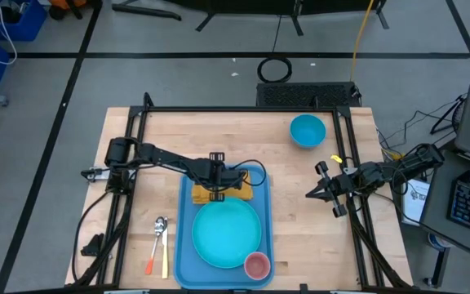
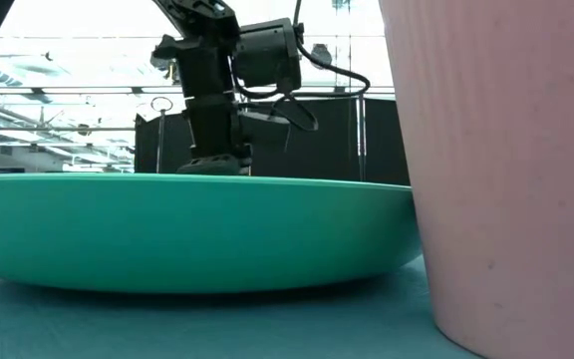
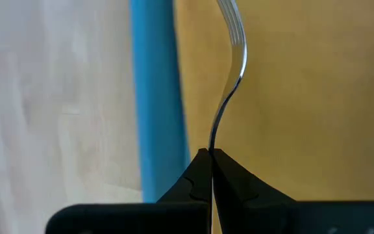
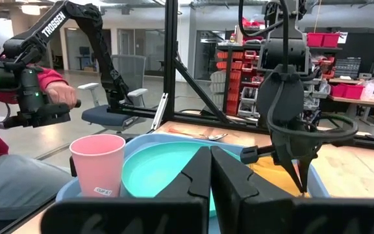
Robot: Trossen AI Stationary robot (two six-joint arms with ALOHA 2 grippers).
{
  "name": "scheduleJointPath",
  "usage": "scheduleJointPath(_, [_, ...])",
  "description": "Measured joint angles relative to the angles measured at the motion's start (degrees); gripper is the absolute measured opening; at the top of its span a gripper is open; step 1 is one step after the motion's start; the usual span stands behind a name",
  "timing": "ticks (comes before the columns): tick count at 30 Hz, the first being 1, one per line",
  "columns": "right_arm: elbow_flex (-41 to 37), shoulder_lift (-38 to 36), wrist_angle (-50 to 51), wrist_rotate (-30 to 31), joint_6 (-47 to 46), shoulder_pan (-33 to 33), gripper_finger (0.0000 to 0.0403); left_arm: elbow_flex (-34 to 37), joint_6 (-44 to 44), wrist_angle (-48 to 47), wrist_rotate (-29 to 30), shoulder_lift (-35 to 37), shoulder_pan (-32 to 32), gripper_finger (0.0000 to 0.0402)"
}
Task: Set up tray
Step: Put the orange fork to the left on the yellow napkin on the blue serving tray
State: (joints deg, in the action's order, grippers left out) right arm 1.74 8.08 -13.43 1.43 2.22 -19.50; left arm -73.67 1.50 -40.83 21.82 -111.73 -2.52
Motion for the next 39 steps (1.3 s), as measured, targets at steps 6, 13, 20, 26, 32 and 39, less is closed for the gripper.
scheduleJointPath(6, [0.00,0.00,-0.04,0.00,0.00,-0.01,0.0000,0.00,-1.23,0.55,0.36,0.06,0.00,0.0001])
scheduleJointPath(13, [0.00,0.00,-0.04,0.00,0.00,0.00,0.0000,0.00,-1.56,0.09,1.71,0.06,-0.29,0.0001])
scheduleJointPath(20, [0.00,0.00,-0.04,0.00,0.00,0.01,0.0000,-1.79,-2.99,-5.74,6.50,0.07,-0.77,0.0001])
scheduleJointPath(26, [0.00,0.00,-0.02,0.00,0.00,0.00,0.0000,-1.84,-4.84,-5.43,3.88,0.06,-1.18,0.0001])
scheduleJointPath(32, [0.00,0.00,-0.02,0.00,0.00,-0.01,0.0000,-1.84,-5.01,-5.37,4.11,0.06,-2.32,0.0001])
scheduleJointPath(39, [0.00,0.00,-0.02,0.00,0.00,-0.01,0.0000,-1.84,-6.09,-3.50,3.06,0.06,-2.62,0.0001])
